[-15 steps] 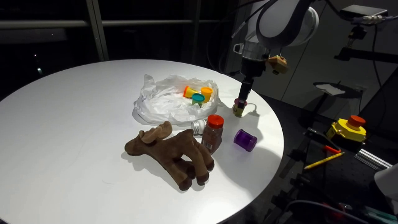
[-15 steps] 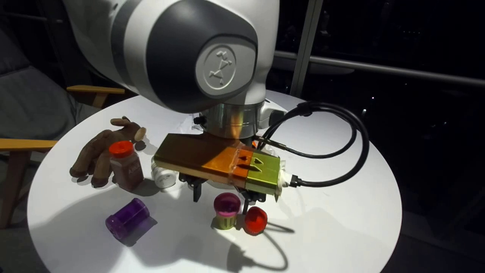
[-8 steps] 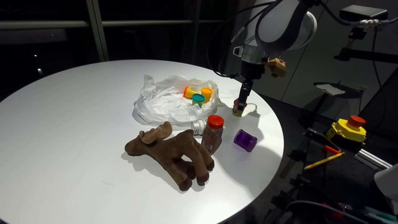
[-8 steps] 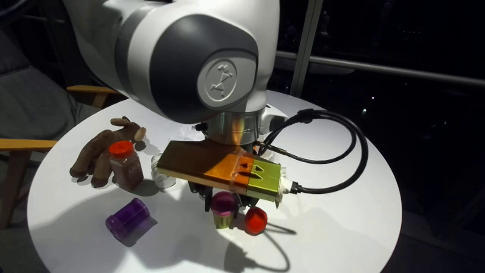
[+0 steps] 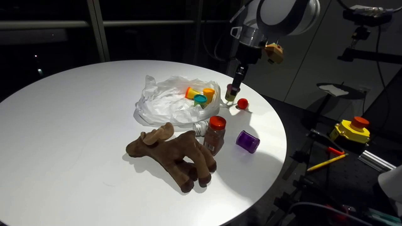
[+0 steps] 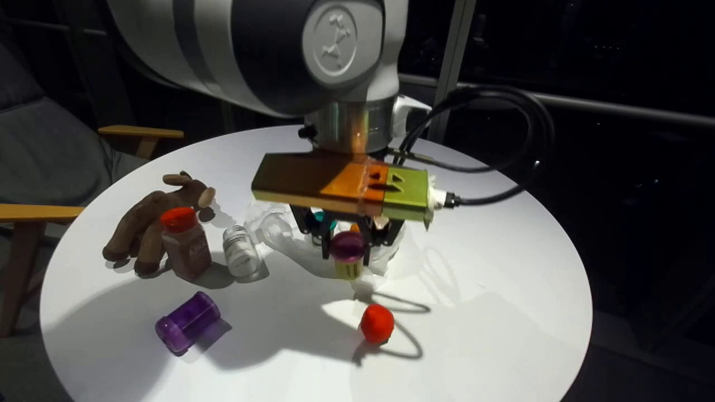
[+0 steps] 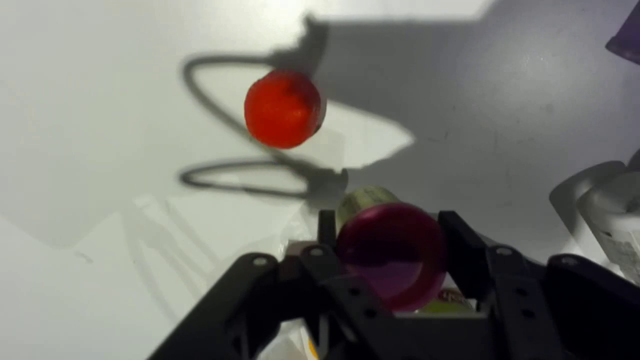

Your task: Put the objects on the table in the plastic bag

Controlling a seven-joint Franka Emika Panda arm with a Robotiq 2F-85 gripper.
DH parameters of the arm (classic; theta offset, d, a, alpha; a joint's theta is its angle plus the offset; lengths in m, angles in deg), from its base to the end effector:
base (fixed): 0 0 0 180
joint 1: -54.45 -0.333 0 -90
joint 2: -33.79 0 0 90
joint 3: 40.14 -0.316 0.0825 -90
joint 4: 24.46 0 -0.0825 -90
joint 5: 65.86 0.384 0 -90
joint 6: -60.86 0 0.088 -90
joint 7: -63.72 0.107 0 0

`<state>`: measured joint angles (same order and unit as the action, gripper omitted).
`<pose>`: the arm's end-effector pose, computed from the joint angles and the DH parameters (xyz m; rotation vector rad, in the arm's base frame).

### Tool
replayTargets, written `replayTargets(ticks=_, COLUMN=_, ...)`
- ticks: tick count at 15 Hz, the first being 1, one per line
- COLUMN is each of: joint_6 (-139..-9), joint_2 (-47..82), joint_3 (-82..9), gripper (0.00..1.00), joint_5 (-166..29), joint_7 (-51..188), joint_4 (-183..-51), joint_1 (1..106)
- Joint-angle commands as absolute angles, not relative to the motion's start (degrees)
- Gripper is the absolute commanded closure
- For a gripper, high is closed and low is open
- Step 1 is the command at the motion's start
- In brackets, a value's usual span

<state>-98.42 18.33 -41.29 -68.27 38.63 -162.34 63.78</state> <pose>0.5035 -0.0702 0.2121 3.0544 0.5128 0.1490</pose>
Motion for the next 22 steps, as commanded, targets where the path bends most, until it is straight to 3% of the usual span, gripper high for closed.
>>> replayTargets(ticks=1, joint_6=-92.7, joint_2=22.7, joint_3=-40.9, gripper=0.77, joint_5=-72.2, joint_7=43.7, joint_4=-158.3, joint_1=59.3)
replayTargets(ticks=5, joint_6=-86.0, joint_2=17.1, joint_3=-42.1, gripper=0.77, joint_5=-72.1, joint_7=46.1, joint_4=-148.3, joint_1=56.3)
replayTargets(ticks=18, joint_6=-85.8, joint_2=-7.2, joint_3=-43.7, gripper=0.75, joint_5=-73.1, joint_7=46.9, joint_4=-125.1, joint_1=52.4)
replayTargets(ticks=19, joint_6=-85.5, joint_2=-7.9, joint_3=-43.6, gripper=0.27, joint_5=-73.2, joint_7=46.9, joint_4=-124.1, joint_1=52.3)
replayTargets(ticks=20, joint_6=-85.3, joint_2=-7.9, joint_3=-43.8, gripper=0.25, joint_5=-73.0, joint_7=46.8, joint_4=-123.9, joint_1=52.3)
replayTargets(ticks=22, joint_6=-84.9, joint_2=-6.9, joint_3=-43.7, gripper=0.11, joint_5=-73.1, joint_7=46.9, joint_4=-123.8, joint_1=52.1)
